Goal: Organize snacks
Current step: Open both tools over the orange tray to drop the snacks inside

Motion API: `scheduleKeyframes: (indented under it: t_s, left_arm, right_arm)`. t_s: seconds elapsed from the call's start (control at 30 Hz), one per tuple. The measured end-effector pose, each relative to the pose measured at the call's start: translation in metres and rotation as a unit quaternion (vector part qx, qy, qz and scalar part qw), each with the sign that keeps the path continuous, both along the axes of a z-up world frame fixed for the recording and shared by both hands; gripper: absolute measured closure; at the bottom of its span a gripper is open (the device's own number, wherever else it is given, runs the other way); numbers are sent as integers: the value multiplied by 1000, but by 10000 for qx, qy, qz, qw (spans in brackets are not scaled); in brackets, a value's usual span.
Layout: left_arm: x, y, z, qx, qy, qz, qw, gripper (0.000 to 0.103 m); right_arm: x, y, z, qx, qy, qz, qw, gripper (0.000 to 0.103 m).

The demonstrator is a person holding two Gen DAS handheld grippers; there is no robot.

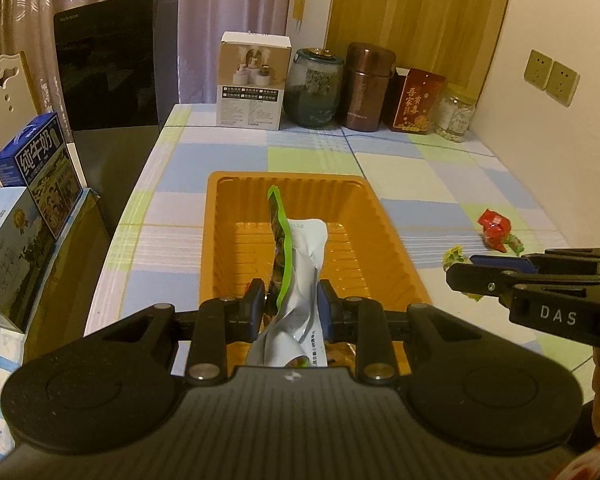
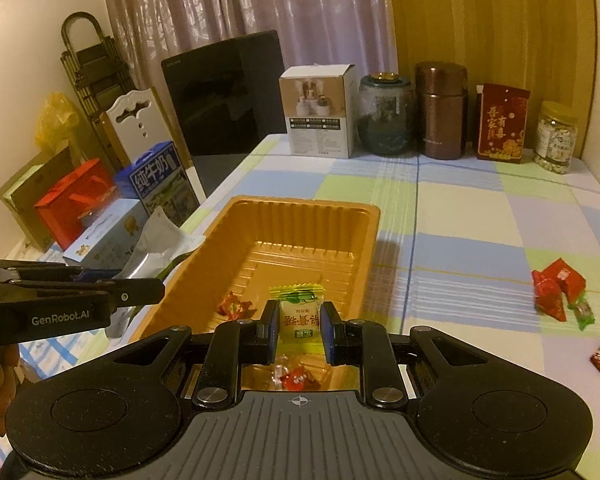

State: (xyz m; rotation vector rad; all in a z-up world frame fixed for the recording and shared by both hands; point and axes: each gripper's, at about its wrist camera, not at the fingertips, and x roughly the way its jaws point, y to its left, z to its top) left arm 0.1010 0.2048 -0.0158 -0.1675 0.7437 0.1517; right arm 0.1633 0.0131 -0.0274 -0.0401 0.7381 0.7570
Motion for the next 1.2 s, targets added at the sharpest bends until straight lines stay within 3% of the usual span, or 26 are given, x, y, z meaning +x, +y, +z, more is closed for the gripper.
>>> scheduleKeyframes:
  t_s: [0.57,0.63,1.2]
  left_arm:
    - [30,13,-34,-19,306,-126,9995,76]
    - [28,14,-34,39,289,-72,9995,71]
    - [0,19,-17,108,50,214,9997,69]
  right_arm:
    - [23,26,-25,-74,237,69,9997,81]
    - [24,26,-25,-62,252,58,9996,81]
    - [18,24,-17,180,258,97,9995,80]
